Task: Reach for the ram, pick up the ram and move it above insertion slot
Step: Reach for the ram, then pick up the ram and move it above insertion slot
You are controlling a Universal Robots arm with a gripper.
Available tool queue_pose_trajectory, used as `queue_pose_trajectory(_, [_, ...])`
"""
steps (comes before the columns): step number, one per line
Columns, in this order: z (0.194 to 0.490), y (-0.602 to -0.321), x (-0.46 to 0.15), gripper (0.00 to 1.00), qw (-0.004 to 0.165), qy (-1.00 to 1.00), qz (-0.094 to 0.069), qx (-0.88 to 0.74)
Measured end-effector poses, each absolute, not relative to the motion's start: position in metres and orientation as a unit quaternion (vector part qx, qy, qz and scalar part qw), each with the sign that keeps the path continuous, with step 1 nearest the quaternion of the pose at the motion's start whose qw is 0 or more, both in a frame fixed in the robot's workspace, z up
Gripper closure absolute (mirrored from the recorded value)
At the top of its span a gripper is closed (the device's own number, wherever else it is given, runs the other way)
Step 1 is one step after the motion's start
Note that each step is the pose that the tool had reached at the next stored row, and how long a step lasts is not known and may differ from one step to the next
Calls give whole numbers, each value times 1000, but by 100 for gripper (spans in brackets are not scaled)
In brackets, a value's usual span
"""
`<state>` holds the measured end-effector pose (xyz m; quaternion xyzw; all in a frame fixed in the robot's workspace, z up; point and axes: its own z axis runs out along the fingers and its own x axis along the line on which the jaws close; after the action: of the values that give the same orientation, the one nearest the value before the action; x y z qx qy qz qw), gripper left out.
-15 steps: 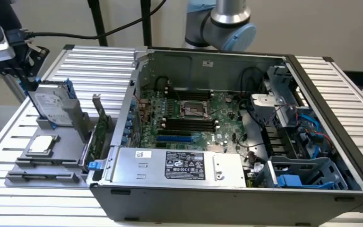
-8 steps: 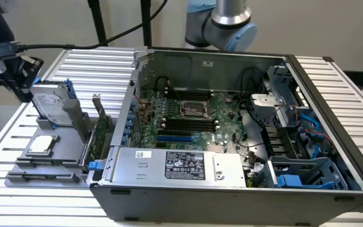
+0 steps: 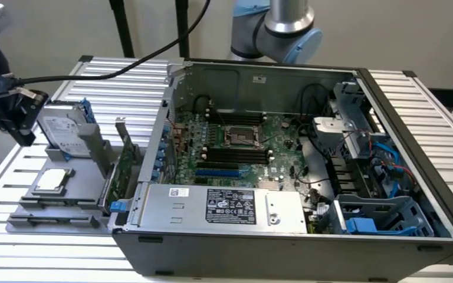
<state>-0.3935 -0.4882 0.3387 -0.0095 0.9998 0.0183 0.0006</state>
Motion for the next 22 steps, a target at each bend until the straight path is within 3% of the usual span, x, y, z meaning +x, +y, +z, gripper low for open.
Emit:
queue_pose_trajectory(9, [328,-516,-389,89,1,1000,18,-10])
queue_pose_trajectory(22, [327,-518,-388,89,1,1000,17,-10])
